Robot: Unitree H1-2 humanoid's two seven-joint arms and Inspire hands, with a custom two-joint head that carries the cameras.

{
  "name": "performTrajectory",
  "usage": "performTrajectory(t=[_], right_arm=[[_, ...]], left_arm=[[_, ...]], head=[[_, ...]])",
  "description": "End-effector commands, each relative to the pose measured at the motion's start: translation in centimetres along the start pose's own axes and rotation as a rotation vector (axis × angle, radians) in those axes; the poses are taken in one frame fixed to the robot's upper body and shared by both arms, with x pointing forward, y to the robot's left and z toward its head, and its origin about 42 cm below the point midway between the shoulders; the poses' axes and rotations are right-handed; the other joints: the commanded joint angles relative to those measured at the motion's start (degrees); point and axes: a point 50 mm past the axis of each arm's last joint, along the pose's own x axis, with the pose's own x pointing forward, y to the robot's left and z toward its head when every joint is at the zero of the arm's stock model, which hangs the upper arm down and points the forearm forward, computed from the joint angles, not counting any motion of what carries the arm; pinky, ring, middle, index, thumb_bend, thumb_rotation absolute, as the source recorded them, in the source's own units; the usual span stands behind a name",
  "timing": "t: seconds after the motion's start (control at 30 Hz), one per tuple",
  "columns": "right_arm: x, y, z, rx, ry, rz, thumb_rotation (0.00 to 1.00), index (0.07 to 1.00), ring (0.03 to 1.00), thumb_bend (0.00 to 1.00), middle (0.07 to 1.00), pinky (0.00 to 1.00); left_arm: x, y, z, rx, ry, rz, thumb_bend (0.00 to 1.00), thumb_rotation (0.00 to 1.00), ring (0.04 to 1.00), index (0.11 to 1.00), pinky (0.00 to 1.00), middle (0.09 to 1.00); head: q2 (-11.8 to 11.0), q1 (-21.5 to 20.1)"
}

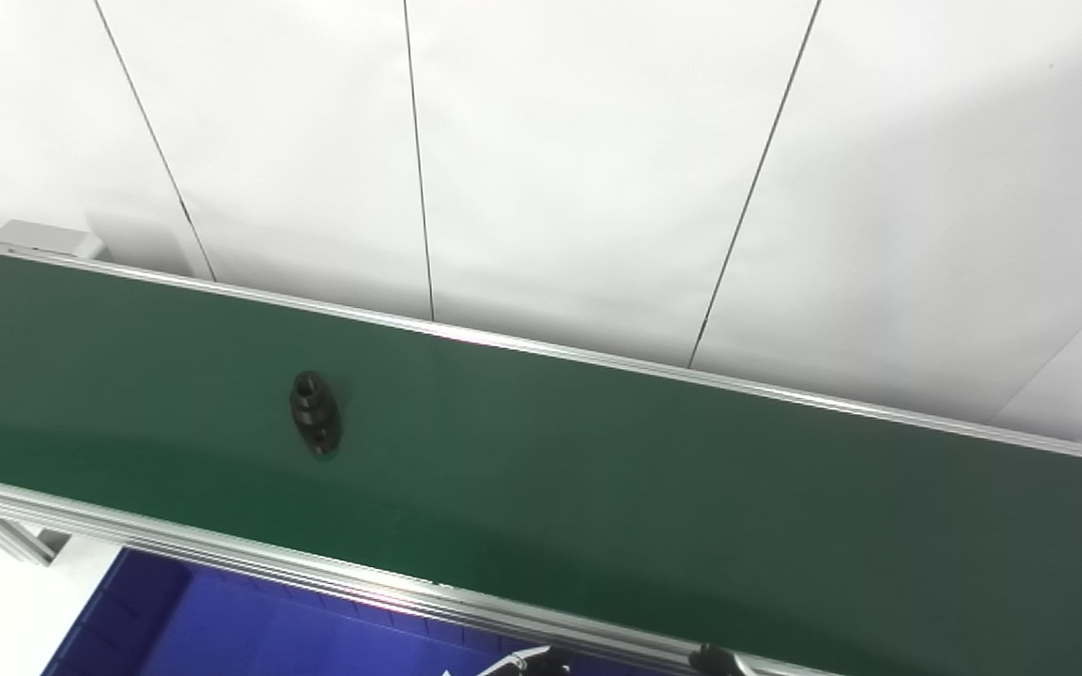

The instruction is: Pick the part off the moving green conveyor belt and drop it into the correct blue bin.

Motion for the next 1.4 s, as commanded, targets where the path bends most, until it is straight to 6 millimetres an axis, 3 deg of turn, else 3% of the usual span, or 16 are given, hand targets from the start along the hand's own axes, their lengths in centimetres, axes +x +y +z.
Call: performTrajectory(t=[0.0,0.33,0.47,0.7,0.9,1.0,1.13,1.37], right_arm=[[0.8,-0.4,1.6,-0.014,-0.115,0.002,0.93,0.953,0.868,1.00,0.922,0.79],[2.7,0.1,3.5,0.059,-0.249,-0.062,0.91,0.942,0.827,1.00,0.896,0.77],[4.6,-0.3,3.7,0.134,-0.310,-0.113,0.91,0.915,0.796,1.00,0.872,0.73],[8.0,-2.0,4.6,0.058,-0.368,-0.131,0.91,0.939,0.802,1.00,0.878,0.70],[10.7,-3.1,5.6,0.021,-0.410,-0.152,0.91,0.927,0.775,1.00,0.889,0.56],[11.6,-3.6,6.0,-0.006,-0.417,-0.159,0.92,0.928,0.758,1.00,0.875,0.53],[13.0,-4.1,6.4,-0.024,-0.441,-0.165,0.90,0.925,0.756,1.00,0.880,0.62],[14.8,-4.6,6.5,-0.079,-0.426,-0.170,0.93,0.915,0.738,1.00,0.843,0.62]], left_arm=[[0.8,-0.9,1.0,-0.009,-0.068,-0.028,1.00,0.99,0.812,0.818,0.73,0.819],[1.1,-0.9,0.8,-0.017,-0.065,-0.030,1.00,0.98,0.800,0.825,0.70,0.819],[1.2,-1.0,0.8,-0.023,-0.066,-0.030,1.00,0.98,0.795,0.825,0.69,0.818],[1.3,-1.0,0.9,-0.026,-0.068,-0.026,1.00,0.98,0.794,0.822,0.69,0.816],[1.3,-1.1,0.9,-0.032,-0.065,-0.026,1.00,0.97,0.804,0.823,0.71,0.820],[1.4,-1.2,0.9,-0.031,-0.067,-0.028,1.00,0.97,0.803,0.825,0.71,0.821],[1.4,-1.2,0.9,-0.043,-0.065,-0.029,1.00,0.96,0.808,0.827,0.71,0.824],[1.5,-1.3,0.8,-0.035,-0.065,-0.032,1.00,0.96,0.805,0.827,0.71,0.822]], head=[[0.11,0.11],[-0.08,0.00],[-0.08,-0.02],[-0.13,-0.02],[-0.16,-0.23],[-0.11,-0.22],[-0.16,-0.26],[-0.17,-0.11]])
